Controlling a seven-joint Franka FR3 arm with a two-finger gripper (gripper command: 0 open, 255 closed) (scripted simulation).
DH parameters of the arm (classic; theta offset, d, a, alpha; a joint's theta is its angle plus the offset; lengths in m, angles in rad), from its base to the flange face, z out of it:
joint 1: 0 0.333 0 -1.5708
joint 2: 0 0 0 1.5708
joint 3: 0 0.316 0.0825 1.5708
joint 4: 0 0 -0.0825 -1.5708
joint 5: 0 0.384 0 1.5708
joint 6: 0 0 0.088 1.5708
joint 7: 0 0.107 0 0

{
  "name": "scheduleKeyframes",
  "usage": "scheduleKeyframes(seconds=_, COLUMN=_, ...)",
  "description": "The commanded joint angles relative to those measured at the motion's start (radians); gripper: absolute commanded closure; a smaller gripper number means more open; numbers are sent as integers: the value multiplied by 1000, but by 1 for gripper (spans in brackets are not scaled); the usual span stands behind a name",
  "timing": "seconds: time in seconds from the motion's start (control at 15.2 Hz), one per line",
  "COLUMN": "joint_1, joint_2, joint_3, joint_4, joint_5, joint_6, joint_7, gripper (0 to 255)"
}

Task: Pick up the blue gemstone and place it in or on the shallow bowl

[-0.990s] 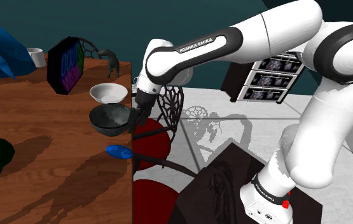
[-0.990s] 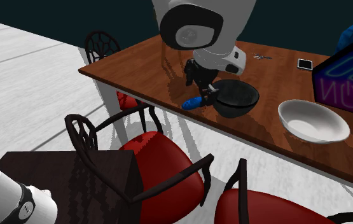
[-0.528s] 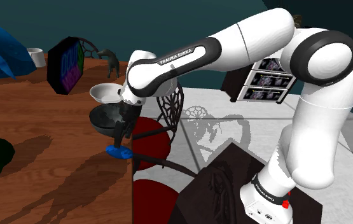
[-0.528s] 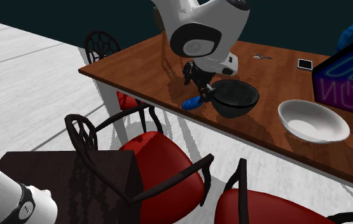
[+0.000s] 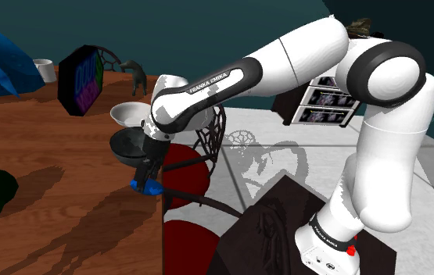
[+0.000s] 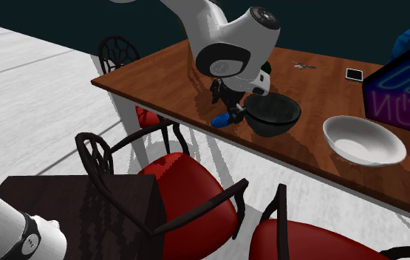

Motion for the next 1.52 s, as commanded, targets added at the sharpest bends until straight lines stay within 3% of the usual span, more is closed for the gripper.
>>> scheduleKeyframes(seconds=0.0, joint_1=0, joint_2=1, joint_3=0, joint_4=-1, joint_5=1, joint_6=3, joint_7=0, gripper=0)
scheduleKeyframes(seconds=0.26, joint_1=0, joint_2=1, joint_3=0, joint_4=-1, joint_5=1, joint_6=3, joint_7=0, gripper=0)
scheduleKeyframes(seconds=0.33, joint_1=0, joint_2=1, joint_3=0, joint_4=-1, joint_5=1, joint_6=3, joint_7=0, gripper=255)
scheduleKeyframes(seconds=0.92, joint_1=0, joint_2=1, joint_3=0, joint_4=-1, joint_5=0, joint_6=2, joint_7=0, gripper=255)
scheduleKeyframes(seconds=0.99, joint_1=0, joint_2=1, joint_3=0, joint_4=-1, joint_5=0, joint_6=2, joint_7=0, gripper=0)
scheduleKeyframes(seconds=1.19, joint_1=213, joint_2=40, joint_3=-92, joint_4=155, joint_5=-372, joint_6=-93, joint_7=408, gripper=0)
scheduleKeyframes(seconds=1.25, joint_1=253, joint_2=59, joint_3=-110, joint_4=197, joint_5=-432, joint_6=-129, joint_7=472, gripper=0)
scheduleKeyframes(seconds=1.45, joint_1=258, joint_2=79, joint_3=-114, joint_4=185, joint_5=-431, joint_6=-96, joint_7=471, gripper=0)
